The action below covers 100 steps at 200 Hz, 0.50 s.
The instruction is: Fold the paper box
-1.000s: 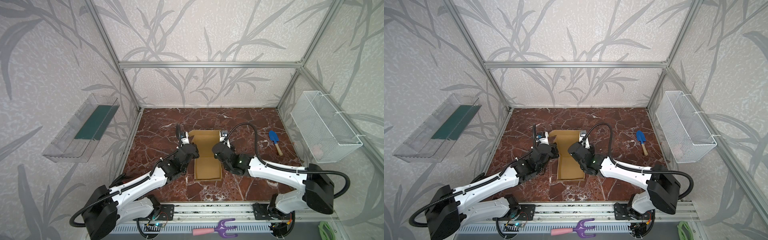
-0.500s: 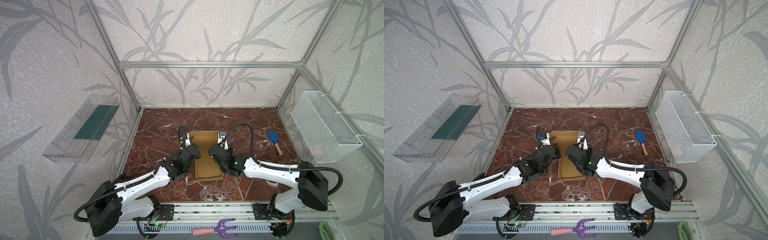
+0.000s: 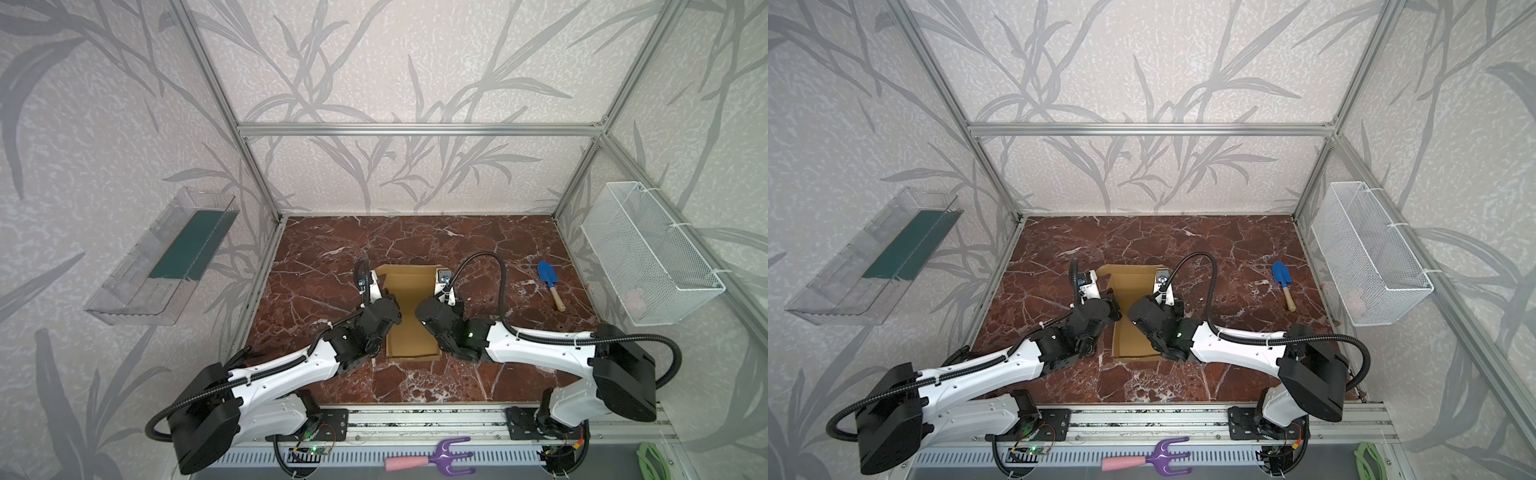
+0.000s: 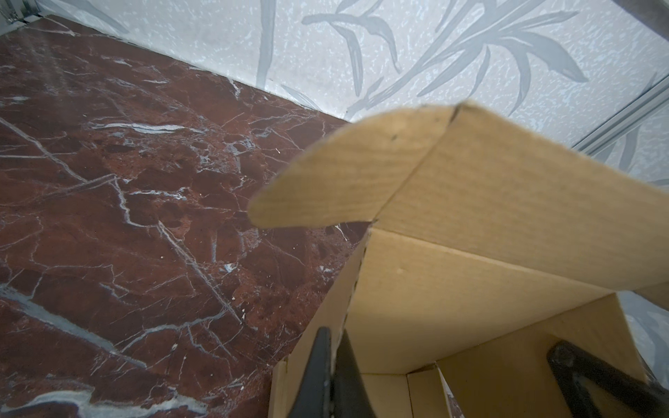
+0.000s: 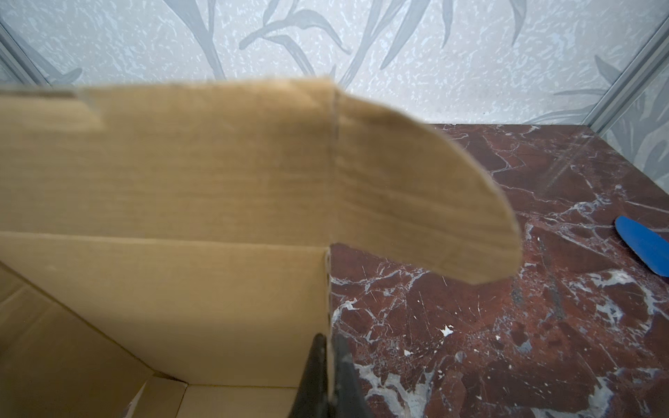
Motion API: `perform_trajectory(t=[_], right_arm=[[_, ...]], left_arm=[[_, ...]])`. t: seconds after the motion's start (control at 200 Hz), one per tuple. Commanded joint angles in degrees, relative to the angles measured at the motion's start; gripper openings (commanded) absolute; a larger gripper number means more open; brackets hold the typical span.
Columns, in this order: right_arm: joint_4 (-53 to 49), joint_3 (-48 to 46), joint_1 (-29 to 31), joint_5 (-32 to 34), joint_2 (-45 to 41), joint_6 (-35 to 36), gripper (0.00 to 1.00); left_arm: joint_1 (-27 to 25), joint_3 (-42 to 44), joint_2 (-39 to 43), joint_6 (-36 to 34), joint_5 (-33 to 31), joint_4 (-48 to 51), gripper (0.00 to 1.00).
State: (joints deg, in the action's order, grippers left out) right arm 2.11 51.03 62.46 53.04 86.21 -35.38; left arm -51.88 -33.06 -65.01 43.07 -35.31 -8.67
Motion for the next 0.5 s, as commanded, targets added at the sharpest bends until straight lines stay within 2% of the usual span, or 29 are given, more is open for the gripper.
perform_trajectory(t=[0.0, 0.495], right_arm=[[3.1, -1.4, 0.9, 3.1, -0.6, -0.5, 0.00], [7.0, -3.1, 5.3, 8.8, 0.8, 0.5, 0.00]], left_arm=[[-1.1, 2.2, 1.3, 0.7, -2.8, -5.3, 0.00], [-4.3, 6.7, 2.6, 2.5, -5.5, -7.8, 0.00]])
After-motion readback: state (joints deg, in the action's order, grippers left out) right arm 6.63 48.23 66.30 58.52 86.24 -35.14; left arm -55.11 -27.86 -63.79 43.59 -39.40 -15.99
